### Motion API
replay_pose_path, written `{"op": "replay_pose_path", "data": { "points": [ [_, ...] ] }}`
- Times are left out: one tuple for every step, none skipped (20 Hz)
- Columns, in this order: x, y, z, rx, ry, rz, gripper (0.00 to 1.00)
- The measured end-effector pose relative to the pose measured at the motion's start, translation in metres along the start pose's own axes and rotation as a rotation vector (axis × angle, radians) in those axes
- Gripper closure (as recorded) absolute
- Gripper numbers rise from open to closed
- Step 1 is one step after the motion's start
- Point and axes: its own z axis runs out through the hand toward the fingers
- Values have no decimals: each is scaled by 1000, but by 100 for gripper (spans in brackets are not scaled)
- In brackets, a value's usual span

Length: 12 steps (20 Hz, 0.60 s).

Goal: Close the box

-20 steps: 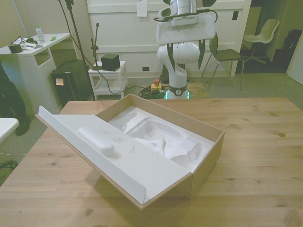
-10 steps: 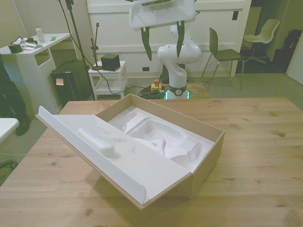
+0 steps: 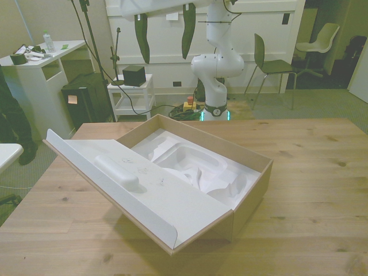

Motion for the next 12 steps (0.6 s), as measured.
{"op": "replay_pose_path", "data": {
  "points": [
    [4, -4, 2, -2, 3, 7, 0],
    [7, -9, 4, -4, 6, 14, 0],
    [10, -14, 4, -3, 10, 20, 0],
    [12, -18, 4, -2, 14, 25, 0],
    [15, -22, 4, -1, 18, 30, 0],
    [16, -24, 6, 0, 21, 36, 0],
    [18, -23, 8, 0, 25, 40, 0],
    [25, -20, 10, 2, 33, 50, 0],
    [41, -14, 11, 9, 42, 67, 0],
    [59, -10, 10, 17, 56, 76, 0],
    [77, -6, 13, 21, 73, 88, 0],
    [94, -2, 17, 23, 89, 98, 0]
  ]
}}
